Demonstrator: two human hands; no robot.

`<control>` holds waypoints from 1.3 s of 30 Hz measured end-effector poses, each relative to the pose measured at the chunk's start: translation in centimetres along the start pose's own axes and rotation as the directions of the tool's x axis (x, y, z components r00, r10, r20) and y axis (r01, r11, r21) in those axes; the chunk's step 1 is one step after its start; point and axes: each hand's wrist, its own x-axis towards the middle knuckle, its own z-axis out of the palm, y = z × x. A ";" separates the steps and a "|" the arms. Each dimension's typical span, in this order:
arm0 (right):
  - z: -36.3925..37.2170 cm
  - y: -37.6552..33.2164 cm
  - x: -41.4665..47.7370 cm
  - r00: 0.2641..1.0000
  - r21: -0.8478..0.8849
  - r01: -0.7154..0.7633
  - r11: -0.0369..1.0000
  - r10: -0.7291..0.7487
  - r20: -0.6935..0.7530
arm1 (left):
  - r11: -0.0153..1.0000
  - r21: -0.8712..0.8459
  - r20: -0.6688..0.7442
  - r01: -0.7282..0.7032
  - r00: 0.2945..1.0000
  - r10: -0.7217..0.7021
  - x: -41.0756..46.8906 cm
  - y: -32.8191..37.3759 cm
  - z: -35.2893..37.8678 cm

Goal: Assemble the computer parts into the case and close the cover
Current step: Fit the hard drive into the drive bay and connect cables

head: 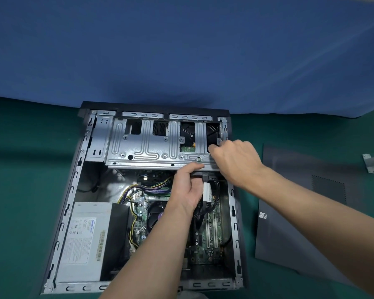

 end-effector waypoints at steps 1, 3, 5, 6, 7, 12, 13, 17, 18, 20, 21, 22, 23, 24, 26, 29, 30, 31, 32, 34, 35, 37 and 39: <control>0.1 -0.1 -0.2 1.000 -0.006 -0.005 1.000 0.005 -0.005 | 1.000 -0.001 -0.012 -0.001 1.000 0.001 -0.1 0.0 0.1; 0.0 -0.3 -0.4 1.000 0.007 -0.022 1.000 0.022 -0.007 | 1.000 0.006 -0.027 -0.009 1.000 0.009 -0.3 0.1 0.3; 0.0 -0.2 -0.4 0.999 0.045 -0.052 0.998 0.053 -0.012 | 0.999 0.039 -0.052 -0.034 0.998 0.036 -0.4 0.2 0.4; 0.0 -0.2 -0.3 0.997 0.071 -0.075 0.995 0.076 -0.012 | 0.998 0.050 -0.057 -0.042 0.997 0.045 -0.3 0.2 0.3; 0.0 -0.1 -0.2 0.995 0.094 -0.099 0.991 0.101 -0.010 | 0.998 0.043 -0.050 -0.040 0.998 0.042 -0.4 0.2 0.3; -0.5 0.1 0.3 0.988 0.134 -0.152 0.979 0.149 0.031 | 0.999 0.032 -0.033 -0.034 0.999 0.035 -0.5 0.1 0.3; -0.6 0.2 0.3 0.985 0.166 -0.172 0.971 0.168 0.039 | 0.999 0.033 -0.031 -0.037 0.999 0.038 -0.5 0.1 0.4; -2.3 1.9 0.1 0.939 0.443 -0.342 0.829 0.311 0.144 | 0.999 0.018 0.002 -0.043 0.999 0.043 -0.7 0.3 0.6; -2.8 2.6 0.0 0.931 0.508 -0.364 0.781 0.313 0.187 | 0.999 0.022 0.003 -0.045 0.999 0.045 -0.6 0.3 0.6; -3.7 4.1 -0.4 0.947 0.543 -0.320 0.777 0.253 0.196 | 0.999 0.023 -0.013 -0.044 0.999 0.044 -0.6 0.3 0.4; -4.1 4.9 -0.7 0.961 0.518 -0.275 0.810 0.222 0.163 | 0.999 0.019 -0.018 -0.039 0.999 0.040 -0.6 0.3 0.4; -4.6 5.5 -1.1 0.971 0.492 -0.240 0.837 0.204 0.126 | 0.999 0.014 -0.017 -0.031 0.999 0.031 -0.6 0.3 0.3; -5.0 6.1 -1.4 0.974 0.486 -0.227 0.844 0.204 0.100 | 1.000 0.008 -0.011 -0.025 1.000 0.025 -0.6 0.3 0.3; -5.3 6.5 -1.7 0.972 0.511 -0.230 0.828 0.218 0.084 | 1.000 0.006 -0.013 -0.019 1.000 0.019 -0.7 0.3 0.4; -5.8 7.0 -2.2 0.958 0.624 -0.252 0.740 0.280 0.055 | 1.000 0.006 -0.032 -0.008 0.999 0.008 -0.6 0.4 0.3; -5.6 7.1 -2.3 0.931 0.701 -0.241 0.671 0.364 -0.028 | 1.000 -0.004 -0.060 -0.005 0.998 0.005 -0.7 0.5 0.4; -5.5 7.0 -2.2 0.931 0.694 -0.237 0.680 0.363 -0.039 | 1.000 -0.017 -0.066 -0.011 0.998 0.010 -0.7 0.5 0.5; -5.4 6.9 -2.1 0.937 0.669 -0.235 0.705 0.348 -0.038 | 0.999 -0.031 -0.068 -0.021 0.998 0.019 -0.6 0.5 0.5; -5.3 6.7 -2.0 0.946 0.632 -0.232 0.739 0.324 -0.031 | 0.999 -0.033 -0.071 -0.028 0.997 0.025 -0.7 0.5 0.6; -5.1 6.5 -1.8 0.963 0.571 -0.216 0.792 0.269 -0.009 | 0.999 -0.025 -0.085 -0.032 0.996 0.030 -0.7 0.4 0.6; -5.0 6.5 -1.7 0.969 0.552 -0.205 0.808 0.247 -0.001 | 0.999 -0.024 -0.092 -0.035 0.995 0.032 -0.6 0.3 0.7; -5.0 6.5 -1.6 0.976 0.532 -0.188 0.826 0.216 0.011 | 0.999 -0.028 -0.110 -0.039 0.993 0.035 -0.6 0.3 0.7; -5.1 6.6 -1.4 0.980 0.521 -0.180 0.834 0.199 0.020 | 0.999 -0.033 -0.117 -0.038 0.993 0.034 -0.6 0.3 0.6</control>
